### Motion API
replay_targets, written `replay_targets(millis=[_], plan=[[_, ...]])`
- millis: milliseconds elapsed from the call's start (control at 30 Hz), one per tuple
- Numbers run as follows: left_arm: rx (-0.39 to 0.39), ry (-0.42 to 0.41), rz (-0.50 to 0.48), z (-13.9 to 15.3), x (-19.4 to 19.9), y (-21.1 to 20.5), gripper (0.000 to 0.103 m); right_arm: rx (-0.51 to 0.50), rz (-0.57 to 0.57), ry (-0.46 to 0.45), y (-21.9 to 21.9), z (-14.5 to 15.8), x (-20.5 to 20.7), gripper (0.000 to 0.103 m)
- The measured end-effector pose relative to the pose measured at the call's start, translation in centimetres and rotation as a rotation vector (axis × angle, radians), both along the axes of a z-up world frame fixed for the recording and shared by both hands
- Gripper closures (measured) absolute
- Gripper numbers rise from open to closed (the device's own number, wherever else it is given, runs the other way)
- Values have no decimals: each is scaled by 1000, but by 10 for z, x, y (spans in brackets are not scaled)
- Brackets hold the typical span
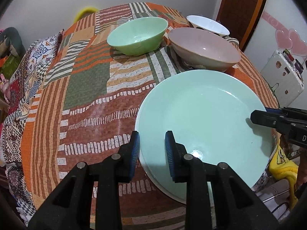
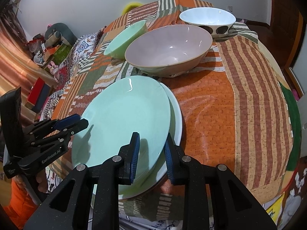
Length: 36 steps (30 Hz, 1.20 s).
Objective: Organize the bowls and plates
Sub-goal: 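Lower the green plate onto the white plate and open both tools, then move both tools to the rim of the pale pink bowl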
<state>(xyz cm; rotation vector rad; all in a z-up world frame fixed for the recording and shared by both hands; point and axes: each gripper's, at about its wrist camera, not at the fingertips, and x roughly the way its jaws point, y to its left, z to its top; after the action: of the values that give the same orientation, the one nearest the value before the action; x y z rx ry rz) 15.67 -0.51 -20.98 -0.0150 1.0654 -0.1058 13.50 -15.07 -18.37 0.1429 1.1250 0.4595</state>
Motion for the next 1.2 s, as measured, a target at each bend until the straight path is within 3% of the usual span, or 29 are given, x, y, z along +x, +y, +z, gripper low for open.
replay_targets(millis=[167, 300, 633, 800, 867, 933, 1000, 1133, 1200], plan=[[-23, 14, 0, 1, 1, 3, 77, -8, 1, -3, -6, 7, -3, 80], [-40, 21, 1, 6, -1, 8, 77, -46, -23, -65, -12, 18, -8, 63], [-62, -79, -14, 51, -4, 7, 77, -31, -65, -146, -27, 42, -6, 63], [-63, -136, -35, 72, 3, -3, 71, -29, -75, -182, -28, 50, -2, 63], [-64, -151, -44, 78, 8, -7, 67, -26, -79, -197, -29, 54, 1, 63], [-70, -169, -45, 84, 15, -11, 56, -20, -88, -211, -31, 58, 5, 61], [-77, -183, -42, 87, 22, -13, 50, -13, -104, -227, -34, 61, 10, 53], [-92, -195, -30, 89, 39, -17, 37, -4, -125, -247, -38, 63, 23, 53], [-101, -191, -23, 88, 49, -18, 34, -6, -141, -252, -40, 62, 31, 45]])
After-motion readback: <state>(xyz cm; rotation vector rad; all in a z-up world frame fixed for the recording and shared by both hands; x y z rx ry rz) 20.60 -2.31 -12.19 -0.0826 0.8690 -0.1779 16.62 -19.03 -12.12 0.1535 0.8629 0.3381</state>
